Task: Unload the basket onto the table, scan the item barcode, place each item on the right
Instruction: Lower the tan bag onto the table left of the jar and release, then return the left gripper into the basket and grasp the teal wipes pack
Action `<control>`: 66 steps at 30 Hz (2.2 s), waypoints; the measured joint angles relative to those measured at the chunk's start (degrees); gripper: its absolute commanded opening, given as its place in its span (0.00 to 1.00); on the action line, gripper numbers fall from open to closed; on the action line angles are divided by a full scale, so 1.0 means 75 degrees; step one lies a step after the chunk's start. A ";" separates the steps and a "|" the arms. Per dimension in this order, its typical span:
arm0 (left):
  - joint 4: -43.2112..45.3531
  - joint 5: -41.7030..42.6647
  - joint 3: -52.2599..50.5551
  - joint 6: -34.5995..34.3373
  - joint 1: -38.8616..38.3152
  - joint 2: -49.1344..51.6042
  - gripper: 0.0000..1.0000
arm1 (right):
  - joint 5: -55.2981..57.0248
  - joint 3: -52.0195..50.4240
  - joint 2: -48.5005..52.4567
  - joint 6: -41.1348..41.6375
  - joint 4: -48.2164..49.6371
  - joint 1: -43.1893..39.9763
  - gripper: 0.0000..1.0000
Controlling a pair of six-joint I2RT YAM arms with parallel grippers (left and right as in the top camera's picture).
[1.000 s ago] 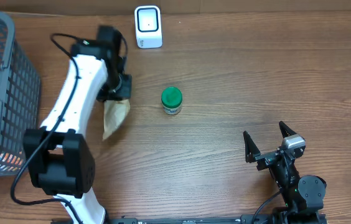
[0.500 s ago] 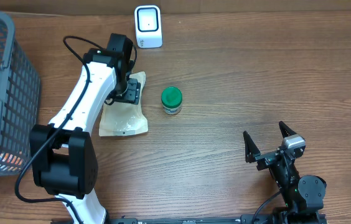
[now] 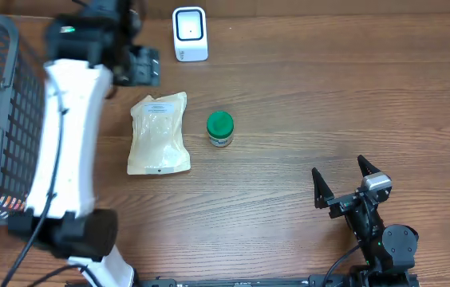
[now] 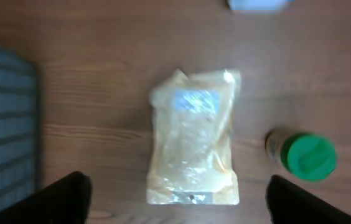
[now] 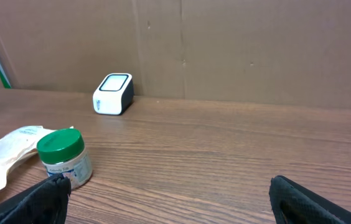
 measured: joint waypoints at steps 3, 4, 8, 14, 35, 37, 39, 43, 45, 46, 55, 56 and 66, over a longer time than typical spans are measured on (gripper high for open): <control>-0.0114 -0.0041 0.0522 -0.0248 0.0836 -0.0539 1.00 | -0.0003 0.0000 0.0003 0.0000 0.0000 0.0000 1.00; -0.0131 -0.0055 0.0609 -0.0332 0.1247 -0.0790 1.00 | -0.0003 0.0000 0.0003 0.0003 -0.0003 0.0000 1.00; -0.0347 -0.0119 0.0752 -0.0580 0.2888 -0.1495 0.99 | 0.0000 0.0000 0.0000 0.0006 0.0000 0.0000 1.00; -0.0568 -0.0169 0.0743 -0.0836 0.5275 -0.1460 0.99 | -0.0003 0.0000 0.0003 0.0003 0.0000 0.0000 1.00; 0.1632 -0.1058 -0.2326 -0.1813 0.6913 0.0685 0.93 | 0.0000 0.0000 0.0000 0.0003 0.0000 0.0000 1.00; 0.2043 -0.1256 -0.2798 -0.1746 0.6913 0.0819 0.91 | 0.0000 0.0000 0.0003 0.0003 0.0000 0.0000 1.00; 0.2498 -0.1425 -0.3214 -0.1617 0.6913 0.0956 0.90 | 0.0000 0.0000 0.0003 0.0003 -0.0003 0.0000 1.00; 0.3235 -0.1684 -0.3748 -0.1279 0.6913 0.1282 0.85 | 0.0000 0.0000 0.0003 0.0003 -0.0003 0.0000 1.00; 0.3462 -0.1772 -0.3867 -0.1128 0.6916 0.1431 0.84 | 0.0000 0.0000 0.0003 0.0003 -0.0003 0.0000 1.00; 0.3544 -0.1807 -0.3893 -0.1090 0.6918 0.1501 0.82 | 0.0000 0.0000 0.0003 0.0006 0.0000 0.0000 1.00; 0.3987 -0.2107 -0.3899 -0.0915 0.6933 0.1953 0.76 | -0.0003 0.0000 0.0000 0.0003 -0.0003 -0.0003 1.00; 0.4001 -0.2127 -0.3899 -0.0915 0.6945 0.2025 0.77 | 0.0000 0.0000 0.0000 0.0003 -0.0006 0.0000 1.00; 0.4170 -0.2340 -0.3885 -0.0860 0.7134 0.2585 0.14 | 0.0000 0.0000 0.0003 0.0006 -0.0003 0.0000 1.00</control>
